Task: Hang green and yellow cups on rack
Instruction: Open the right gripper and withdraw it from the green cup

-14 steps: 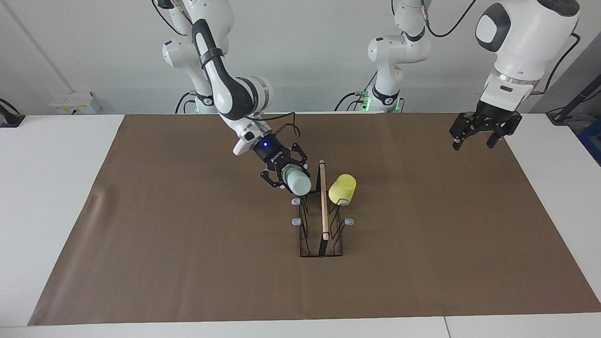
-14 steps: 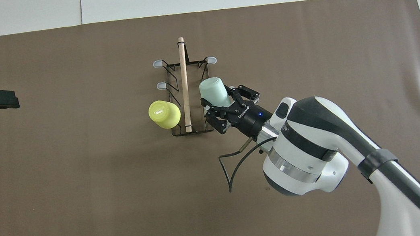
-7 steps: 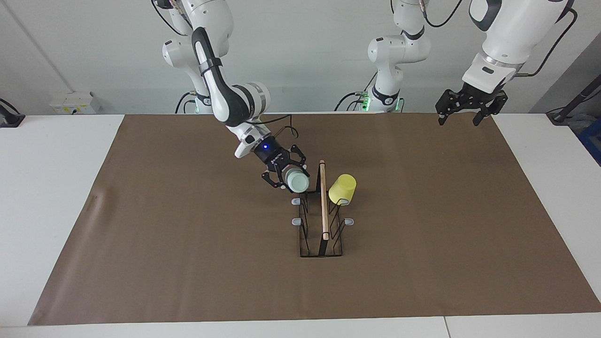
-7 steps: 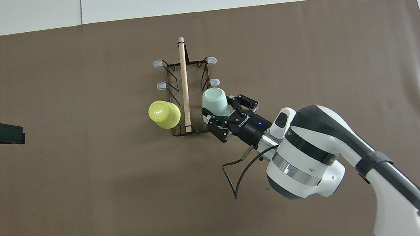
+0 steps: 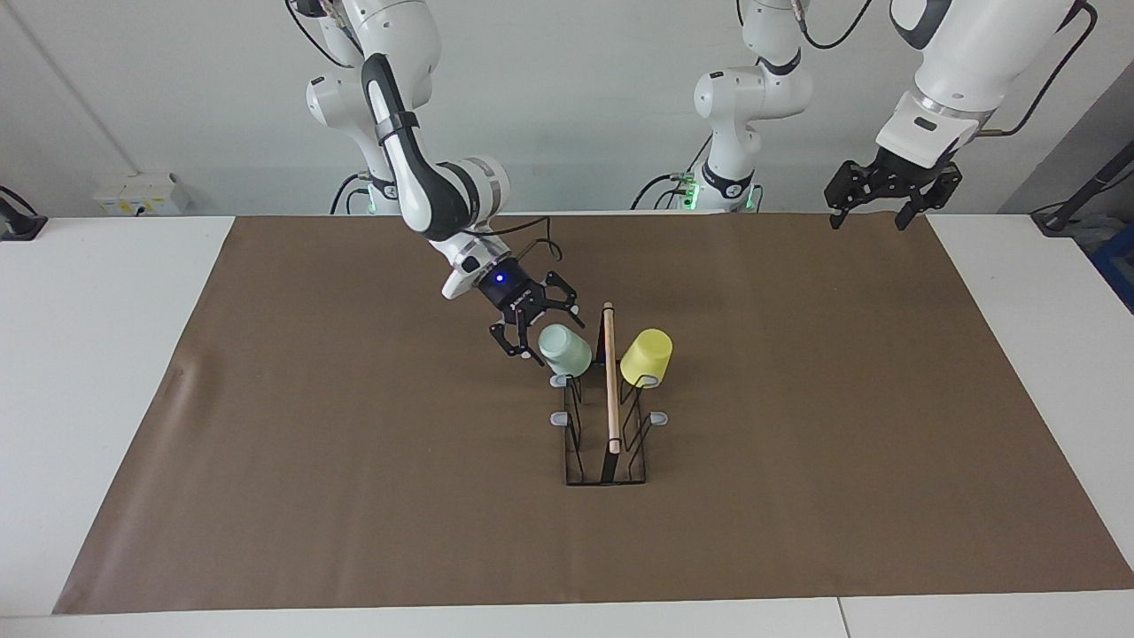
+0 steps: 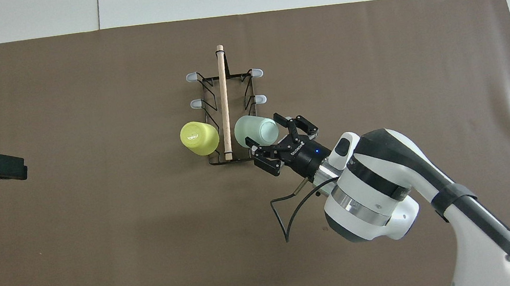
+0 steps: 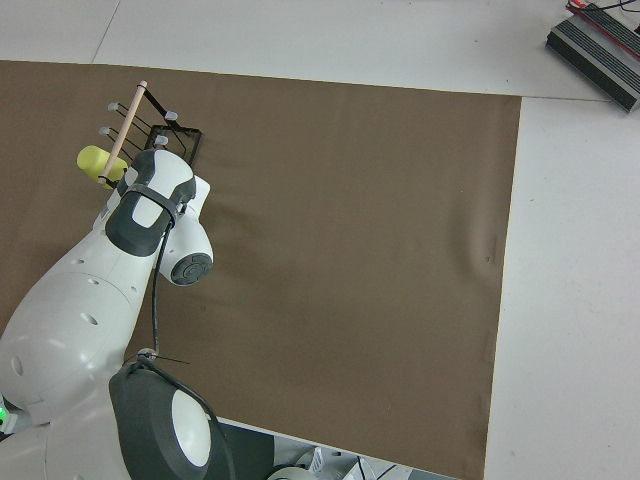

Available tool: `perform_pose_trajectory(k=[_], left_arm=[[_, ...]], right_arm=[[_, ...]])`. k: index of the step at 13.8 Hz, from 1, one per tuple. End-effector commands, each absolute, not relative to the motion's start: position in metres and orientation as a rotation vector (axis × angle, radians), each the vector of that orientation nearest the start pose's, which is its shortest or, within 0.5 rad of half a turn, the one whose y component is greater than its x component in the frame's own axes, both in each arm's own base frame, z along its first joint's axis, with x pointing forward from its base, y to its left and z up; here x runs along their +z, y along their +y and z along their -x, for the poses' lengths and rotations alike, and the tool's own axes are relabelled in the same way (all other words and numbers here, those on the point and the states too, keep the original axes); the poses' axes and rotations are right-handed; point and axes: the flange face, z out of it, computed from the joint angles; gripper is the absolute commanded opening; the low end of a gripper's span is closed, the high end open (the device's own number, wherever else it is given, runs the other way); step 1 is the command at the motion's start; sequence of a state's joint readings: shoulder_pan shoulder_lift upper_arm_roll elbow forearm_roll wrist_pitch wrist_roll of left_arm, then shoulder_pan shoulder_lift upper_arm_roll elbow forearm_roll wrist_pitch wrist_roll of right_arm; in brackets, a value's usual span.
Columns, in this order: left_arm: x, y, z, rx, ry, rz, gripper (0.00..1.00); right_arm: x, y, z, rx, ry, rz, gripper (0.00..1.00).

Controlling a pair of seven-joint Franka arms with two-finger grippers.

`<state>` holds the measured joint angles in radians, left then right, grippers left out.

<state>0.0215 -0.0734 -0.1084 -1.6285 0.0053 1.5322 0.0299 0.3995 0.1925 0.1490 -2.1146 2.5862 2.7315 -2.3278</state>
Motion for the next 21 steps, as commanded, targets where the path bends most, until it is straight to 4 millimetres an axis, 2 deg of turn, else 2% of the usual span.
perform_pose_trajectory(k=[1, 4, 7, 8, 9, 13, 15, 16, 19, 21], left_arm=[[0.634, -0.048, -0.521, 0.073, 0.197, 3.132, 1.00], [0.634, -0.047, -0.521, 0.071, 0.192, 3.133, 1.00], [0.634, -0.048, -0.521, 0.071, 0.194, 3.132, 1.00], [0.634, -0.048, -0.521, 0.071, 0.195, 3.132, 1.00], [0.634, -0.048, -0.521, 0.071, 0.192, 3.133, 1.00], [0.634, -0.048, -0.521, 0.071, 0.195, 3.132, 1.00], [0.634, -0.048, -0.521, 0.071, 0.195, 3.132, 1.00], [0.634, -0.048, -0.521, 0.071, 0.195, 3.132, 1.00], [0.634, -0.048, -0.521, 0.071, 0.195, 3.132, 1.00], [0.634, -0.048, -0.521, 0.071, 0.195, 3.132, 1.00]], right_arm=[[0.327, 0.272, -0.488, -1.262, -0.313, 2.177, 1.00], [0.362, 0.263, -0.496, -1.285, -0.306, 2.231, 1.00], [0.402, 0.245, -0.502, -1.356, -0.433, 2.300, 1.00], [0.409, 0.239, -0.504, -1.378, -0.490, 2.324, 1.00], [0.413, 0.231, -0.510, -1.410, -0.572, 2.334, 1.00], [0.427, 0.178, -0.548, -1.545, -0.988, 2.368, 1.00], [0.432, 0.161, -0.561, -1.576, -1.197, 2.346, 1.00], [0.433, 0.157, -0.565, -1.579, -1.284, 2.326, 1.00], [0.441, 0.128, -0.586, -1.580, -1.565, 2.192, 1.00], [0.448, 0.104, -0.601, -1.497, -1.732, 2.076, 1.00]])
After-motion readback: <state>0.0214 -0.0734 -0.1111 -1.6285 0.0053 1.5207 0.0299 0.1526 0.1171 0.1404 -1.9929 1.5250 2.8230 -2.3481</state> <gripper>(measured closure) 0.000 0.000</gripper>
